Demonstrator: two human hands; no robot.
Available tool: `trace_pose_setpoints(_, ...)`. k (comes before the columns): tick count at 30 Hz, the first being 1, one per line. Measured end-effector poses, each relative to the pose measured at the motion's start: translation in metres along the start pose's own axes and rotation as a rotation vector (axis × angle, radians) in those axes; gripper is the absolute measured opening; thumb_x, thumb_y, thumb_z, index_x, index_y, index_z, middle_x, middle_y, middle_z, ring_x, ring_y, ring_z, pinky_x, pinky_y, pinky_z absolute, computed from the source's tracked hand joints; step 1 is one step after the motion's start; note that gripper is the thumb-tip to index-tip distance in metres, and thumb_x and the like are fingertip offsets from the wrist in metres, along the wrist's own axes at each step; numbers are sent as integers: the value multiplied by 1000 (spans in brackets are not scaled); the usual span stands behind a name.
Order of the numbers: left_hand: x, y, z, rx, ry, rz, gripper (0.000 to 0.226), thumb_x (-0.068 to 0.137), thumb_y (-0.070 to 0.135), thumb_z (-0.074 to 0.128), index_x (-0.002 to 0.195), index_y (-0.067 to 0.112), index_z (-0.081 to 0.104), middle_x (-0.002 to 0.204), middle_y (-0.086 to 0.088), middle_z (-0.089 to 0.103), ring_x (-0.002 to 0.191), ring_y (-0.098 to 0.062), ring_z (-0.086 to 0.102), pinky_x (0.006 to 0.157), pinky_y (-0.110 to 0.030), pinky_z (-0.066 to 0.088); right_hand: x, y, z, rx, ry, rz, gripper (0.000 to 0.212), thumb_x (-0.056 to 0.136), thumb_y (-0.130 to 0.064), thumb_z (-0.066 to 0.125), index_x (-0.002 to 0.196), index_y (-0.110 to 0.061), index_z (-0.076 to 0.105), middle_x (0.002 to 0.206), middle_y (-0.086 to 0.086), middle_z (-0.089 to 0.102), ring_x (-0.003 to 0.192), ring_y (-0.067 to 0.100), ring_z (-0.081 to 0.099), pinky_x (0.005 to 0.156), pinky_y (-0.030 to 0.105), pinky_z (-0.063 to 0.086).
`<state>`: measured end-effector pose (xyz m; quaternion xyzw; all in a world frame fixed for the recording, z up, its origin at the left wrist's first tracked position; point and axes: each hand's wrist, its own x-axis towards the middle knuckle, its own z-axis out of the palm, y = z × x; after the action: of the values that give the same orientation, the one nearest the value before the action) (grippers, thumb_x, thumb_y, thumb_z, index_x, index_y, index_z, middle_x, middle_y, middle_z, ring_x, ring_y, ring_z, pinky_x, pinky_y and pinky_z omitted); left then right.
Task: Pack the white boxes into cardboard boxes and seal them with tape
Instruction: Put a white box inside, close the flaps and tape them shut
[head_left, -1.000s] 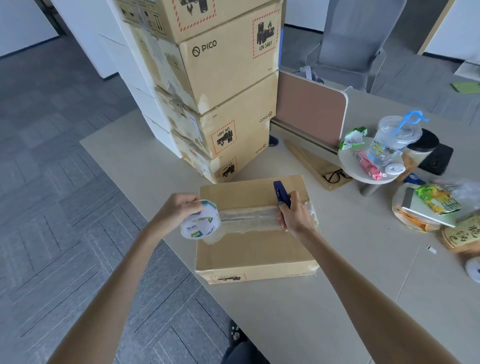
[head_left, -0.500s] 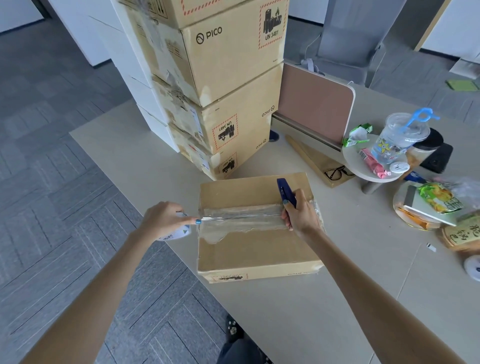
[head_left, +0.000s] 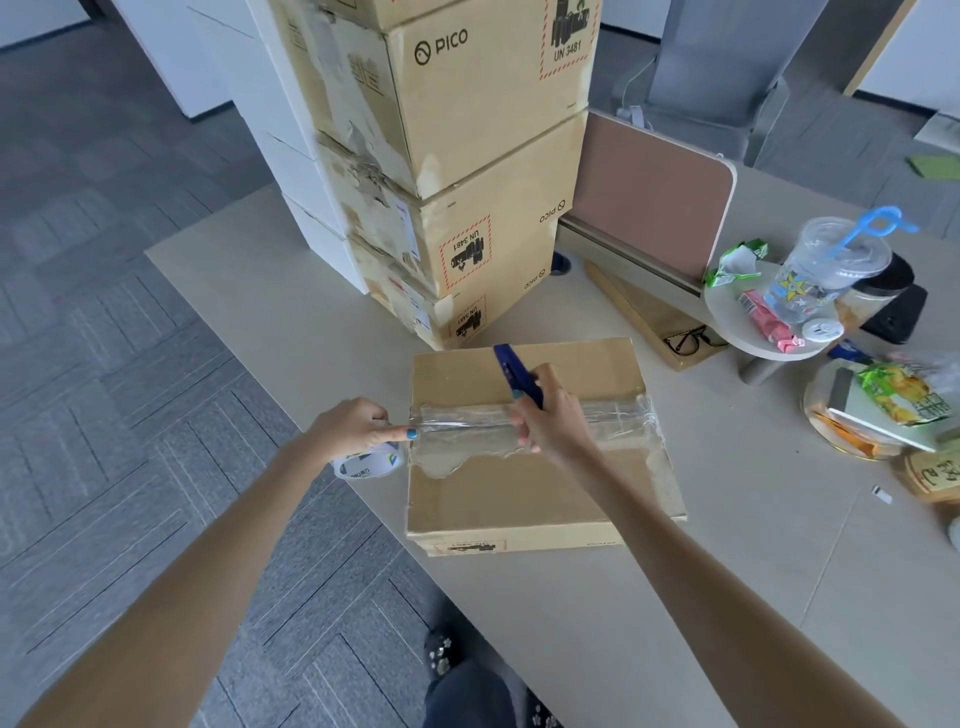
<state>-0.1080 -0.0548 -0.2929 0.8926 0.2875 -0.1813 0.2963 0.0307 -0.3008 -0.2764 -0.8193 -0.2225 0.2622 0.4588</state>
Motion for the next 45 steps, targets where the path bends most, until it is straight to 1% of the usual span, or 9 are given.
trace_pose_setpoints(8, 14, -14, 0, -73, -25, 130, 86, 44, 100, 51, 59, 16, 36, 57, -2, 36, 54, -16, 31, 59, -31, 21, 3, -38, 70, 56, -16, 35, 11, 101, -8, 40, 111, -11, 43, 83, 13, 65, 56, 17, 58, 43, 22, 47)
trace_pose_setpoints(14, 23, -32, 1, -113, -98, 279, 83, 64, 85, 55, 70, 2, 54, 61, -12, 47, 54, -15, 42, 55, -29, 26, 7, -44, 97, -36, 131, 108, 15, 92, -8, 42, 104, -18, 44, 79, 12, 68, 62, 31, 64, 55, 50, 55)
trace_pose_setpoints(19, 25, -50, -6, -267, -260, 293, 26, 75, 35, 67, 82, 11, 66, 73, -5, 64, 72, -21, 58, 60, -27, 34, 4, -55, 112, -67, 195, 141, 15, 94, -8, 42, 109, -12, 46, 83, 16, 66, 67, 37, 63, 56, 50, 53)
trace_pose_setpoints(22, 30, -63, -3, -297, -285, 301, 57, 66, 47, 62, 90, -4, 60, 75, -8, 57, 71, -18, 51, 67, -33, 30, 5, -58, 122, -142, 214, 184, 18, 94, -9, 40, 111, -11, 43, 90, 16, 67, 74, 37, 62, 66, 49, 53)
trace_pose_setpoints(25, 23, -64, -2, -229, -206, 317, 34, 72, 44, 60, 66, 12, 50, 59, 3, 47, 57, -12, 41, 56, -27, 27, 4, -59, 127, -185, 249, 192, 16, 94, -9, 38, 111, -10, 41, 88, 18, 66, 74, 39, 60, 66, 47, 50)
trace_pose_setpoints(30, 19, -79, -2, 49, 131, 320, 54, 71, 64, 52, 53, 17, 33, 46, 3, 34, 46, -13, 34, 49, -28, 22, 3, -60, 132, -233, 285, 182, 16, 93, -12, 37, 109, -11, 38, 85, 19, 66, 71, 40, 61, 66, 53, 52)
trace_pose_setpoints(38, 22, -81, -12, 130, 174, 458, 40, 85, 58, 66, 99, 23, 50, 65, 4, 57, 54, -14, 51, 49, -26, 34, -3, -74, 131, -188, 150, 273, 26, 95, -19, 48, 114, -10, 32, 93, 14, 56, 78, 34, 54, 61, 37, 38)
trace_pose_setpoints(42, 19, -83, -17, 95, 86, 628, 25, 90, 46, 63, 95, 21, 60, 69, -1, 66, 43, -8, 41, 43, -23, 32, -12, -79, 132, -51, 7, 307, 29, 92, 6, 46, 114, -8, 34, 107, 23, 54, 82, 34, 57, 66, 43, 57)
trace_pose_setpoints(45, 23, -86, -19, -25, 17, 592, 24, 84, 51, 63, 87, 27, 62, 72, 2, 67, 50, -14, 49, 49, -28, 34, -23, -83, 136, 18, 7, 288, 24, 97, 8, 38, 116, -6, 38, 112, 25, 57, 78, 30, 59, 60, 29, 57)
